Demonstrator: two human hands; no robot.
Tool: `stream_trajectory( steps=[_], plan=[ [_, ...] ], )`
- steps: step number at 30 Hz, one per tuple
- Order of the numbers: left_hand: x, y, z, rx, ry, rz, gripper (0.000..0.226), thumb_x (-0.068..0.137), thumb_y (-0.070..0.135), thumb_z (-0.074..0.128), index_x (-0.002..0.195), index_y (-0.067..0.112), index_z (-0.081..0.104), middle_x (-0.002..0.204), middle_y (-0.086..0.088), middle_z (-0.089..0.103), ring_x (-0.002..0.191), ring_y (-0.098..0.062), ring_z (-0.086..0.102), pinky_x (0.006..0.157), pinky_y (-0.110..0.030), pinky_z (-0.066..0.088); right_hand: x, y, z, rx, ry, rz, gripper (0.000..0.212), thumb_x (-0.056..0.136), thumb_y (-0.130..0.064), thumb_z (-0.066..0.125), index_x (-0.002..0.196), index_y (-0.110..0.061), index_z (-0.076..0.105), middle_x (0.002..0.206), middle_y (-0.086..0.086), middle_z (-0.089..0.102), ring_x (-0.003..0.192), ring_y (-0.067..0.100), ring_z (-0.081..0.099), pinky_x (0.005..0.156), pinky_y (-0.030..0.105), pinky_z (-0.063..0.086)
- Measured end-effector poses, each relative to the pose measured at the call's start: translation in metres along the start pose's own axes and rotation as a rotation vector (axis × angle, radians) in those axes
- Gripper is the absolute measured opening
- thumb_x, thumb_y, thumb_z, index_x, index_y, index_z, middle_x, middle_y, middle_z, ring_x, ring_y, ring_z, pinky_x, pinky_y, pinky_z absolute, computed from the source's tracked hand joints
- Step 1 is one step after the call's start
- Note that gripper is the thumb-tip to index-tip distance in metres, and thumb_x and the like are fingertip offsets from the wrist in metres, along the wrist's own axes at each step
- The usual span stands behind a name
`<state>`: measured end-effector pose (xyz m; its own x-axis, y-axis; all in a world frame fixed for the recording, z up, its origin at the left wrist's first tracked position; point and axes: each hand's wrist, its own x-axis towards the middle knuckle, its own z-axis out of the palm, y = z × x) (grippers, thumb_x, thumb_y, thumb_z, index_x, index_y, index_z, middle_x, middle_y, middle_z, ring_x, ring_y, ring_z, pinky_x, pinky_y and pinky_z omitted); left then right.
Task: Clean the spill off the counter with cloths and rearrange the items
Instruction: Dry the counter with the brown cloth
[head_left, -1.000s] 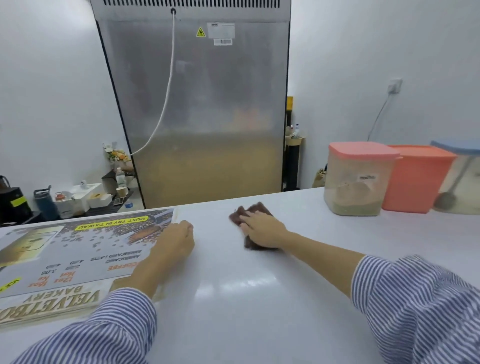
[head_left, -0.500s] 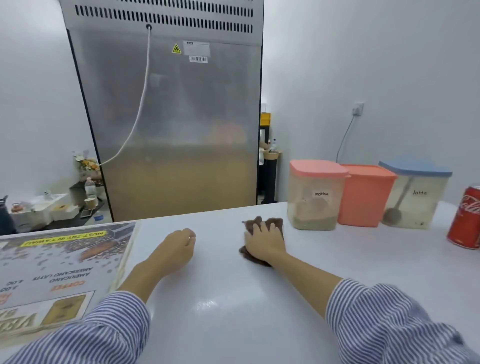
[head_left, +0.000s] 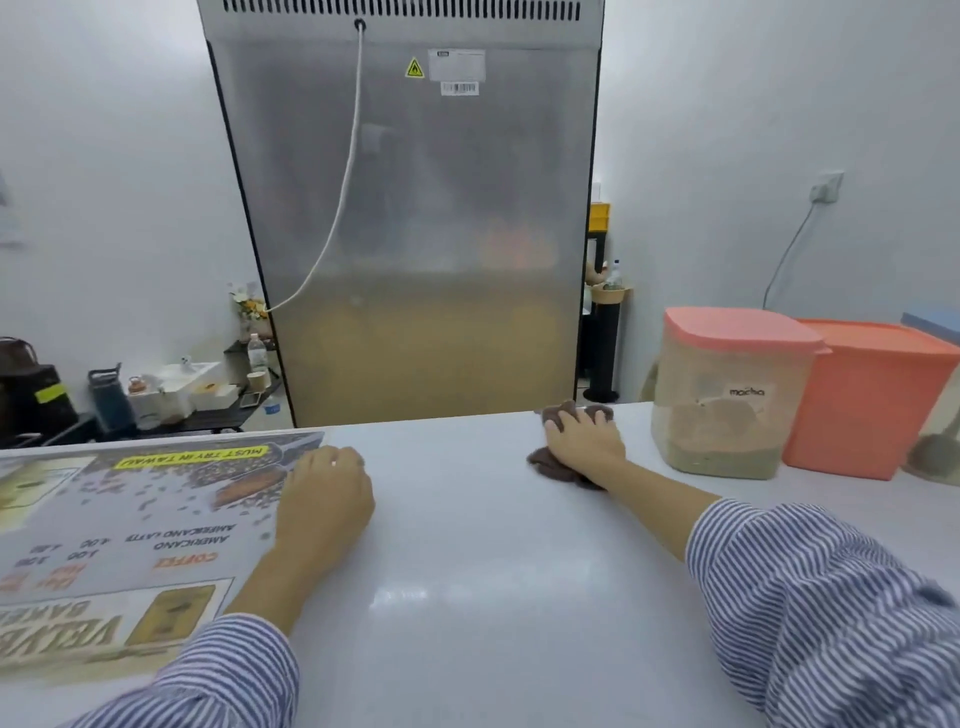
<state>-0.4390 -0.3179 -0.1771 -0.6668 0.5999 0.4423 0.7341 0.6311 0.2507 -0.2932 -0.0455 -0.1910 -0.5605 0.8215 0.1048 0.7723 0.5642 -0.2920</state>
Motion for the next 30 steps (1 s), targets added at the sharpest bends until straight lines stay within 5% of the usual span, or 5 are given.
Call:
stream_trajectory(
  steps=[7,12,18,24,30],
  plan=[
    [-0.001,-0.018,-0.013,0.029,-0.093,-0.098,0.029,0.095,0.016,0.037,0.116,0.012,0.057,0.125,-0.008,0.053,0.122,-0.029,0.039,0.099,-0.037,0.032,-0.003,-0.096,0.008,-0.005,-0.070,-0.289,0.038,0.098,-0.018,0.028,0.127,-0.010,0.052,0.135,0.012,0.049,0.127,0.029,0.042,0.104,0.038,0.029],
    [-0.022,-0.024,-0.030,0.028,-0.222,-0.149,0.031,0.096,0.019,0.034,0.117,0.014,0.056,0.133,-0.008,0.048,0.125,-0.027,0.039,0.102,-0.040,0.036,-0.040,-0.118,0.013,0.104,-0.261,-0.636,0.041,0.100,-0.035,0.030,0.139,-0.033,0.043,0.146,-0.009,0.041,0.135,0.015,0.033,0.108,0.034,0.027],
    [-0.057,-0.050,-0.074,0.052,-0.194,-0.206,0.035,0.098,0.022,0.028,0.120,0.016,0.055,0.134,-0.002,0.049,0.120,-0.023,0.043,0.099,-0.038,0.040,-0.042,-0.146,0.032,0.031,-0.089,-0.413,0.047,0.095,-0.034,0.025,0.138,-0.022,0.041,0.148,-0.001,0.038,0.136,0.027,0.029,0.113,0.036,0.019],
    [-0.086,-0.059,-0.105,-0.037,-0.183,-0.298,0.034,0.098,0.019,0.031,0.117,0.018,0.058,0.126,-0.008,0.056,0.113,-0.027,0.050,0.097,-0.043,0.042,-0.156,-0.193,0.024,-0.012,-0.212,-0.897,0.044,0.102,-0.033,0.024,0.145,-0.029,0.034,0.153,-0.008,0.031,0.138,0.019,0.028,0.113,0.032,0.019],
    [-0.114,-0.051,-0.117,-0.137,-0.180,-0.231,0.032,0.097,0.016,0.033,0.117,0.015,0.058,0.124,-0.008,0.058,0.114,-0.026,0.051,0.096,-0.040,0.043,-0.258,-0.155,0.003,0.043,-0.348,-1.207,0.043,0.102,-0.035,0.031,0.145,-0.029,0.034,0.155,-0.011,0.025,0.143,0.009,0.016,0.116,0.026,0.008]
  ],
)
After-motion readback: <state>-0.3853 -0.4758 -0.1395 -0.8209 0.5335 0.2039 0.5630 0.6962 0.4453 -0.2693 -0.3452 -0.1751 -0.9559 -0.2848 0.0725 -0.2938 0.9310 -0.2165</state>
